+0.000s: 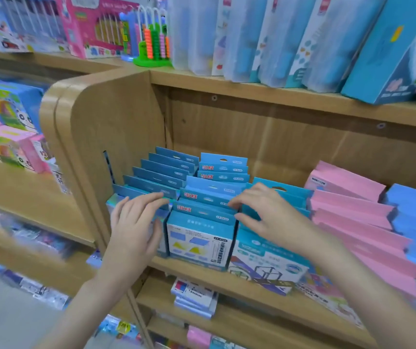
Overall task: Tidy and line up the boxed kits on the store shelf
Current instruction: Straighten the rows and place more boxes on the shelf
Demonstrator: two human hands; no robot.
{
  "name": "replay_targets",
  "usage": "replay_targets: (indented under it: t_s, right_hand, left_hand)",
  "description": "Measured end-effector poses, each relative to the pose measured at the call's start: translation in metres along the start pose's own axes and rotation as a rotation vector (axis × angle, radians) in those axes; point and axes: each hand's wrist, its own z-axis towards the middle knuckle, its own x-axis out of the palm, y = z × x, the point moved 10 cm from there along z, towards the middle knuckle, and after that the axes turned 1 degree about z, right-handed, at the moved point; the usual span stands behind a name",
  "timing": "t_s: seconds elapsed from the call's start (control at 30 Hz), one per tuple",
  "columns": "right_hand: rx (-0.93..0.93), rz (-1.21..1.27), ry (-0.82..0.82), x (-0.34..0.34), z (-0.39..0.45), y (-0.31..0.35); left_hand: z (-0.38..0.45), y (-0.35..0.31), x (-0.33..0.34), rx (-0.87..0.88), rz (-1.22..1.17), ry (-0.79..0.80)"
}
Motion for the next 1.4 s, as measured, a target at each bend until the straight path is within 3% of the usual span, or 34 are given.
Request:
replay_targets:
  t_s: [0.23,0.5,0.73,0.87,0.97,1.2,1.4]
  right_hand:
    - [0.049,-0.085,0.048,0.025,0.008,0.005]
    - [0.000,-0.273,-0.141,0.025,-0.016,0.027]
    - [-0.048,-0.168,-0.118,0.027,-0.025,0.033]
    - [-0.022,0.056,-0.164,0.012,-0.024,0.026]
    - [0.042,-0.026,-0.226,0.001,-0.015,0.015]
    - [0.226,-0.229,-0.024,0.020,0.005,-0.003]
    - [0.251,-0.272,-0.011,0.027,0.012,-0.004]
  left_hand:
    - [-0.010,0.013,0.001,-0.010,-0.075,0.002]
    - [-0.017,-0.003,0.008,0.081,-0.132,0.051]
    - [-0.025,-0.017,0.017,0.269,-0.077,0.144]
    - [-0.026,-0.015,0.015,0.301,-0.012,0.136]
    - [-0.029,-0.011,0.013,0.308,-0.022,0.145]
    - [-0.032,-0.009,0.011,0.312,-0.005,0.172]
    - [-0.037,-0.007,0.011,0.318,-0.066,0.202]
